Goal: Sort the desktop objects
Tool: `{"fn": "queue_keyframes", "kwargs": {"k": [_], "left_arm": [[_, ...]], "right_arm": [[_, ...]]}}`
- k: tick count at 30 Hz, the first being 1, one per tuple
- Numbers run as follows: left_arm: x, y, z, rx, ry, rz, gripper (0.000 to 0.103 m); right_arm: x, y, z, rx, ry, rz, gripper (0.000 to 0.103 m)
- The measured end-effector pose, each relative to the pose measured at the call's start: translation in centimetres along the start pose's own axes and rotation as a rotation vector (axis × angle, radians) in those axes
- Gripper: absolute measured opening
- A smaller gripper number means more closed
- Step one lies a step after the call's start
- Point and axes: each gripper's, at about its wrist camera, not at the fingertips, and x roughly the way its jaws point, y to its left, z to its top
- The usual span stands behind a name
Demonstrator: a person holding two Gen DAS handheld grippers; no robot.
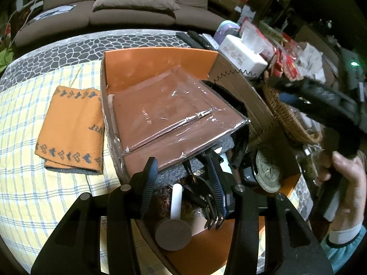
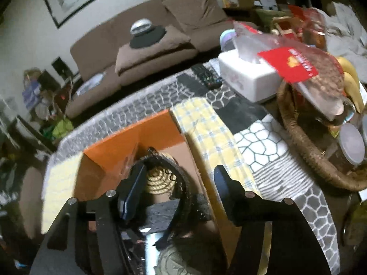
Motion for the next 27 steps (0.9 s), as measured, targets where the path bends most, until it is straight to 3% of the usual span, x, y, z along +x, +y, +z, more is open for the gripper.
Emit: {"fn": "queue_keyframes", "kwargs": {"k": [3,5,6,7,8,10,20,22,27], "left_arm": [[0.0,0.1,0.0,0.000,0.000,0.001,0.043],[0.0,0.2,0.1,-0.005,-0.001,0.000,0.043],[0.0,0.3,0.1,-0.007,-0.001,0.000,0.043],[0.0,0.3,0.1,-0.008,-0.002,-0.001,0.043],[0.0,0.3,0.1,-0.009,-0.002,-0.001,0.043],[0.0,0.3,0.2,-0.010,-0.002,-0.004,0.043],[-0.8,0.5,0.2,-0.031,-0.018,-0.030,0.043],[-1.1,0.7,0.3,-0.041,-0.024,-0.035,0.043],[-2.2,1.4,0.4,-0.058,-0.041,-0.031,0.043]], "right_arm": [[1.9,0.5,-0.4,-0.030,0.044,-0.017,0.062],[2.8,0.9,-0.7,-0.059,0.064,-0.034,0.051],[2.9,1.2,-0.8,-0.087,0.057,-0.079,0.041],[2.8,1.5,-0.9,-0.114,0.047,-0.107,0.024],[2.7,1.5,-0.8,-0.122,0.051,-0.098,0.012],[2.4,0.7,-0.7,-0.043,0.055,0.038,0.011],[-3.3,1.4,1.5,0.093,-0.103,0.310,0.006],[-3.8,2.2,1.9,0.093,-0.118,0.336,0.006],[-2.9,6.1,1.7,-0.009,-0.102,0.298,0.007]]}}
